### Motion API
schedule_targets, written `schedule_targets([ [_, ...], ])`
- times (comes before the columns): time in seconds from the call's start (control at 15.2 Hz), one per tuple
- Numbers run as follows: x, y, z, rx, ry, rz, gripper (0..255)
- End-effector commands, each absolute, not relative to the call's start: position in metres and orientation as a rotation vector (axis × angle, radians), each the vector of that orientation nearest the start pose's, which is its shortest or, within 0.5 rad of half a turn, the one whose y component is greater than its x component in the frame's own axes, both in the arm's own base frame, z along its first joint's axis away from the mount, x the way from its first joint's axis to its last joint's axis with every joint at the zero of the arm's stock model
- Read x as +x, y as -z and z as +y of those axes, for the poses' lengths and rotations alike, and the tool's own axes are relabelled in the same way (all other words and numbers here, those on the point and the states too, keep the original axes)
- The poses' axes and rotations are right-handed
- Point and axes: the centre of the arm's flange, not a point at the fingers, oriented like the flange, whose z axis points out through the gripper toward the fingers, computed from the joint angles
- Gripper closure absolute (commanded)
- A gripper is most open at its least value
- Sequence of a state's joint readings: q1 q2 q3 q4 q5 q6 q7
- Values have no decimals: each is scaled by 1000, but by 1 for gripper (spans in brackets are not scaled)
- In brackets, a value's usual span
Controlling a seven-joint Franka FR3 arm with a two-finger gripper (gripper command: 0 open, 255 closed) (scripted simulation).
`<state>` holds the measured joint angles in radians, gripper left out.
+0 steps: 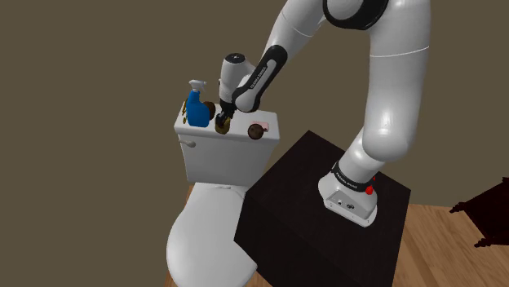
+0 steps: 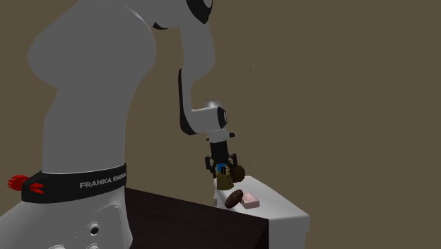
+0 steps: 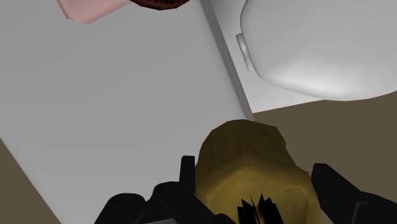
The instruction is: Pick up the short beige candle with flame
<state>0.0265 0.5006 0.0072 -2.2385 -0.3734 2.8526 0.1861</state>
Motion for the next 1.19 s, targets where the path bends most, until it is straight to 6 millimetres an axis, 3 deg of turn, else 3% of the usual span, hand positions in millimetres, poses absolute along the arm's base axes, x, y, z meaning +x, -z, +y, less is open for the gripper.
schedule_targets([
  [0.0,545,-151,37,-3229,201,-320,255],
  [0.99,545,-230,37,-3229,201,-320,255],
  [1.12,545,-231,37,-3229,201,-320,255],
])
